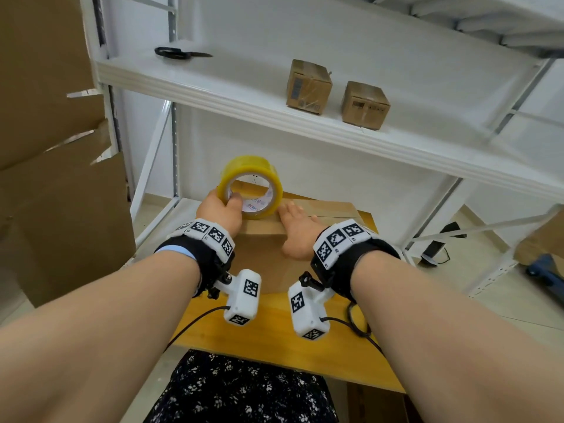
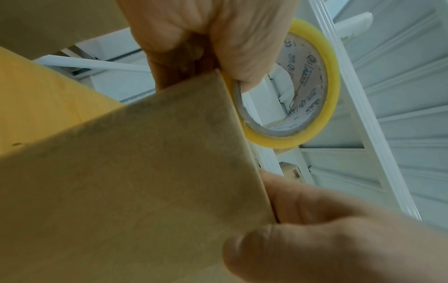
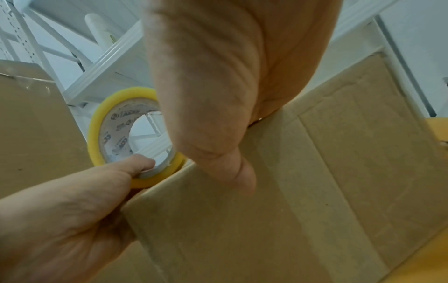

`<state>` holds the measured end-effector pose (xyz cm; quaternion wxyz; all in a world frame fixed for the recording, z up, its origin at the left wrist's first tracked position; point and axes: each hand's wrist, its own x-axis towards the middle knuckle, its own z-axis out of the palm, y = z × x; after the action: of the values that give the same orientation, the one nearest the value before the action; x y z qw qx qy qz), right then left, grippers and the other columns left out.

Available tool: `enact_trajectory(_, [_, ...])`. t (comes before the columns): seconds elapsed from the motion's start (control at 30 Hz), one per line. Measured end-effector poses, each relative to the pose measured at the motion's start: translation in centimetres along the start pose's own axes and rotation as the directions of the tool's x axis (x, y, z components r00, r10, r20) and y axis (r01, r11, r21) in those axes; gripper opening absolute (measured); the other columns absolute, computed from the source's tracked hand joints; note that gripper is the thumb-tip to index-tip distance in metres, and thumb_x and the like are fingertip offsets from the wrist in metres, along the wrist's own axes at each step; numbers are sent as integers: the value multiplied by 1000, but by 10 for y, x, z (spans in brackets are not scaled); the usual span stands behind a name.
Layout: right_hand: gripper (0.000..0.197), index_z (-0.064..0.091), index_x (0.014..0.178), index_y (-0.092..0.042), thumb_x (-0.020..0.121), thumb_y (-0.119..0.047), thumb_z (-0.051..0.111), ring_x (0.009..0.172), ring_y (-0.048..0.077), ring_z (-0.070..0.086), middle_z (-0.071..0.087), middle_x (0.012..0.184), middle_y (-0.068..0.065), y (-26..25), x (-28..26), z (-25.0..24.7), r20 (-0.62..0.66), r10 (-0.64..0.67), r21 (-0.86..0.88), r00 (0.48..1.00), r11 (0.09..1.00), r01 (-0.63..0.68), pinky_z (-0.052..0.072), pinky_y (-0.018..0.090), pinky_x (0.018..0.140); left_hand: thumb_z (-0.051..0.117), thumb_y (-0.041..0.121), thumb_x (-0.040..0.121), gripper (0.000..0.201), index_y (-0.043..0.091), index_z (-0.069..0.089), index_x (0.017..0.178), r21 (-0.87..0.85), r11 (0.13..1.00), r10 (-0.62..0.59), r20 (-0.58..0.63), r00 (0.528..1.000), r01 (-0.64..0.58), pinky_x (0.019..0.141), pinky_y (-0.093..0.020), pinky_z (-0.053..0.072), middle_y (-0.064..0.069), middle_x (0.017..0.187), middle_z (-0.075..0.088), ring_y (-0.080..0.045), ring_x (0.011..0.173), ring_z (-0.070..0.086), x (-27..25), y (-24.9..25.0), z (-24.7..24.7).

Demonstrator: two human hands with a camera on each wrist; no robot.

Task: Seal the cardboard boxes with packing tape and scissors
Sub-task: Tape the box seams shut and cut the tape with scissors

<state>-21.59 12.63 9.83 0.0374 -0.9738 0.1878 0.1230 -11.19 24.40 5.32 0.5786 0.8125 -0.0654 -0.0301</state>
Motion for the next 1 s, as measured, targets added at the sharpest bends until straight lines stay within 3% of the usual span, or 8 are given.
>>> enact_trajectory(0.13, [91, -6, 159, -17, 92, -14, 57, 153, 19, -5, -11, 166, 5, 5, -1, -1, 33, -5, -5, 999, 1000, 5, 2, 41, 123, 50, 43, 92, 32, 15, 59, 104, -161, 985, -60, -19, 998, 56, 79, -40, 54, -11, 86, 66, -33, 81, 64, 0, -3, -4])
enact_trajectory(0.27, [92, -5, 159, -17, 94, -19, 60, 154, 20, -1, -8, 167, 3, 7, -4, -9, 41, -16, 69, 999, 998, 13, 10, 44, 124, 53, 41, 89, 32, 18, 58, 112, -241, 959, -144, 29, 989, 147, 73, -33, 47, -9, 96, 64, -29, 85, 59, -2, -1, -3])
enact_trajectory(0.43, [95, -6, 159, -17, 93, -19, 62, 153, 19, 0, -3, 167, 2, 9, -6, -5, -9, -19, 144, 1000, 989, 20, 7, 42, 125, 59, 50, 73, 47, 27, 62, 113, -356, 910, -180, 122, 976, 212, 100, -47, 46, -3, 108, 68, -30, 103, 61, -5, -3, 11])
enact_trajectory(0.57, [93, -1, 159, -25, 90, -22, 63, 153, 24, 8, 5, 166, 0, 22, -5, -3, -30, 42, 253, 999, 967, -33, 17, 48, 123, 57, 49, 85, 32, 19, 62, 94, -326, 923, -175, 125, 977, 207, 93, -40, 47, -8, 95, 66, -32, 93, 60, -13, 7, 15])
enact_trajectory(0.67, [70, 28, 150, -21, 89, -20, 62, 141, 29, 32, 31, 153, 7, 32, -5, -8, -48, 62, 222, 997, 974, -49, 33, 46, 114, 53, 41, 95, 25, 18, 61, 88, -276, 943, -153, 144, 978, 188, 81, -34, 43, -8, 87, 61, -29, 84, 55, -14, 5, 30])
enact_trajectory(0.77, [69, 32, 150, -16, 86, -19, 59, 147, 29, 18, 24, 154, 8, 21, -2, -4, -57, 13, 131, 998, 991, -5, 23, 47, 120, 53, 38, 95, 28, 14, 61, 108, -276, 953, -95, 116, 989, 124, 77, -31, 39, -7, 91, 61, -28, 83, 53, -14, 8, 35])
enact_trajectory(0.9, [81, 19, 157, -11, 87, -23, 58, 151, 30, 8, 11, 163, 12, 5, 5, 3, -57, 1, 69, 998, 998, 3, 14, 45, 123, 58, 30, 93, 15, 15, 60, 95, -265, 961, -57, 100, 993, 82, 69, -29, 38, -3, 74, 57, -20, 66, 52, -11, 9, 36])
enact_trajectory(1.0, [79, 18, 157, -10, 90, -23, 57, 151, 30, 9, 12, 163, 12, 8, 2, 2, -42, -2, 24, 999, 1000, 3, 13, 43, 124, 69, 36, 86, 27, 19, 61, 105, -291, 949, -91, 125, 988, 124, 74, -29, 40, 0, 89, 64, -21, 80, 59, -15, 14, 38])
